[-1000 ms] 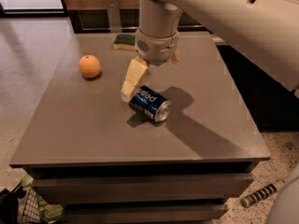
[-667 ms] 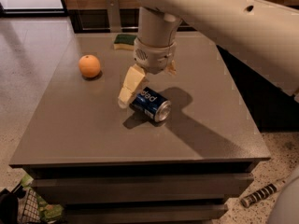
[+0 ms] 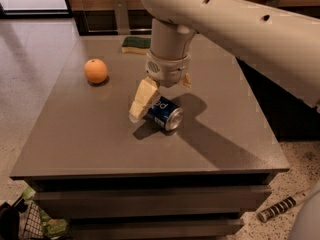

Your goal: Place pepsi can upright

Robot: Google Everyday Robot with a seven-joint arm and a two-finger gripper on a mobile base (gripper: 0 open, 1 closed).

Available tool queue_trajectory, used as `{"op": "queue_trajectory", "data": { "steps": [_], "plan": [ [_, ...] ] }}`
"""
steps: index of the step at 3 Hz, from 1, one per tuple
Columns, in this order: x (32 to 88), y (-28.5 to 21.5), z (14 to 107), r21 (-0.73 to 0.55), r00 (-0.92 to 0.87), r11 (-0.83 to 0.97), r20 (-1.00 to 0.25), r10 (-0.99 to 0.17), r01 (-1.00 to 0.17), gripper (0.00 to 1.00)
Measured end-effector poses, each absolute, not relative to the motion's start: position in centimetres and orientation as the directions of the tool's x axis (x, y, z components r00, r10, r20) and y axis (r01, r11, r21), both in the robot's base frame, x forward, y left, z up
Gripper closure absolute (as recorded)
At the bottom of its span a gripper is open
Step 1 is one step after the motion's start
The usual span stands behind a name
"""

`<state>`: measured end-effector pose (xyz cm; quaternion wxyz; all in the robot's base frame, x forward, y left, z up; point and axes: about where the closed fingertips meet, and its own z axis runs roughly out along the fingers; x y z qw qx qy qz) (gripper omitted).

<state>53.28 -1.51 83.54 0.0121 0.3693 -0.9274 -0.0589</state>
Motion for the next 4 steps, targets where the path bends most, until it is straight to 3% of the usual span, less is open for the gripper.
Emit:
{"op": "queue_trajectory", "data": {
  "steps": [4],
  "plan": [
    [53.45,-0.37,82.97,0.122,-0.718,0.709,-0.043,-0.695,-0.694,0.95]
  ]
}}
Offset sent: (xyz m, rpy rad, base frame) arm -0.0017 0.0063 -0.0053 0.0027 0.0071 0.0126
